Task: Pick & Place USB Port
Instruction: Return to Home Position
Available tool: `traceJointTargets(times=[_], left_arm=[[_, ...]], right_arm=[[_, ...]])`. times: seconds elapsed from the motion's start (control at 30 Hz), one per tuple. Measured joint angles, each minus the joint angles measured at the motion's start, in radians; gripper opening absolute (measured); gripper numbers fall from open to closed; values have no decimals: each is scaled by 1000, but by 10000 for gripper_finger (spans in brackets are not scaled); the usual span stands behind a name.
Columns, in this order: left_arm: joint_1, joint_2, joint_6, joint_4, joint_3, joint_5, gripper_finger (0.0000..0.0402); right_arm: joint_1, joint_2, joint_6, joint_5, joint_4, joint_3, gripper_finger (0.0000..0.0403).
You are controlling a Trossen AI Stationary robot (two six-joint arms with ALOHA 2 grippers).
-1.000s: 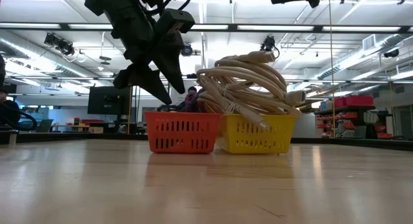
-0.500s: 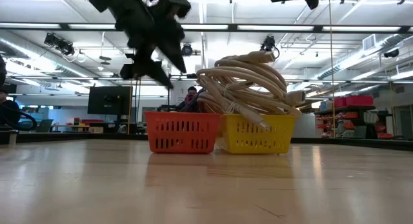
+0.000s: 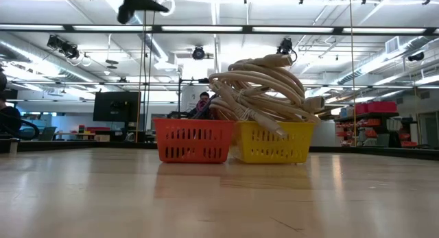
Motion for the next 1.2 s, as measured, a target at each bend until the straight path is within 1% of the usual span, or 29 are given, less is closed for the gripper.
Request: traceJointTargets(times=[0.17,0.27,0.37,0.5,0.6,0.73,0.87,0.97,1.07,1.2], left_arm=[[48,-148,71,-1,0,-2,200],[65,-227,109,-36,0,-1,200],[79,-290,119,-139,0,-12,200],[84,-357,124,-309,0,-36,199],[82,-383,103,-419,0,-36,199],[82,-396,105,-489,-1,-37,199],[82,-414,148,-594,-5,-41,199],[82,-462,122,-656,-33,-54,199],[82,-537,82,-631,-99,-74,199],[82,-656,38,-499,-230,-87,199]], right_arm=[[-90,0,-15,-91,73,46,61],[-144,0,20,-149,77,66,61],[-173,0,55,-197,56,67,61],[-185,21,115,-204,-49,67,61],[-173,50,159,-215,-48,36,61],[-131,103,202,-245,94,-53,61],[-111,149,250,-283,296,-149,61],[-104,163,287,-288,419,-223,61],[-104,158,323,-278,510,-288,61],[-106,155,355,-258,532,-339,61]])
